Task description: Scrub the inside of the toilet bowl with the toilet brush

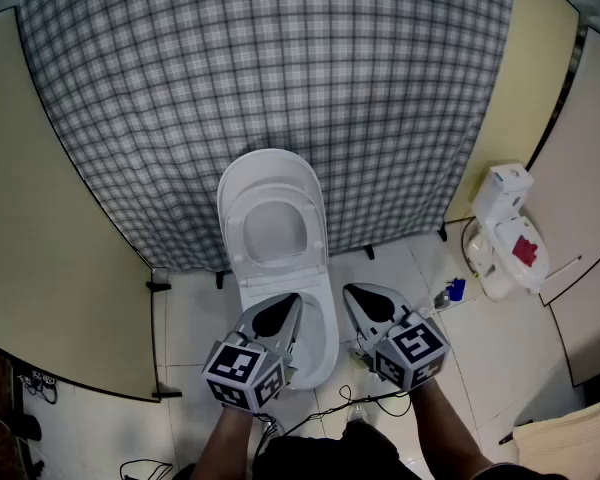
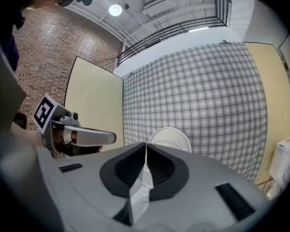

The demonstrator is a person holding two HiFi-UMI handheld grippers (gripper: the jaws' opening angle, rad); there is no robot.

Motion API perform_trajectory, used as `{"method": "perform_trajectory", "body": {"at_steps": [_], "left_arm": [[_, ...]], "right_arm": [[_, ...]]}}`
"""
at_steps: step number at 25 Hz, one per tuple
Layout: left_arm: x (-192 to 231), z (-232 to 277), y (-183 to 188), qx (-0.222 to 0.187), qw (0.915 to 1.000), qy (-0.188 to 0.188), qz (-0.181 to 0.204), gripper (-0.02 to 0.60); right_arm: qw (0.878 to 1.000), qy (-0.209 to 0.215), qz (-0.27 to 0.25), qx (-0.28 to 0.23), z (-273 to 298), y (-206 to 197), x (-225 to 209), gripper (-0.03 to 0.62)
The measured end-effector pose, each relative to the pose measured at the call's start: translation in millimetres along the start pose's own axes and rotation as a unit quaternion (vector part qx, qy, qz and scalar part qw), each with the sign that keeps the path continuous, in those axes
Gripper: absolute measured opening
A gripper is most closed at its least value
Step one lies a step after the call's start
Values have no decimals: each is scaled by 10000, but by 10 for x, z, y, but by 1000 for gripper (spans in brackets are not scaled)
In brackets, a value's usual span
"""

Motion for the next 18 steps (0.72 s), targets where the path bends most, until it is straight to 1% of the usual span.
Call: {"method": "perform_trajectory", "body": {"at_steps": [3,6,11,16,18], "left_arm": [[114,184,-122,71,10000,30,-13,6],[155,338,-289,178,9998,31,-56,6],[232,520,-662,465,9988,17,-164,5],[275,676,-1172,843,9957,2,-378,5],[330,783,-1379,967,9946,23,-381,6]], "right_arm": [[9999,-47,-32,110,71,-127,-131,18],[9993,-117,-29,345,62,-357,-249,18],[9957,-257,-351,812,-11,-819,-343,20],[9903,-311,-70,1353,-124,-1377,-417,20],[9872,-331,20,1560,-129,-1624,-453,20]]}}
Point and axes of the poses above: the fingertips, and each gripper's own axes: z forward along the fingers, x to its left, y out of its top, the point moved 8 cm from there along -z, backward along the fingers, and after that the axes turned 13 degrees about -z, right-handed, at the moved point
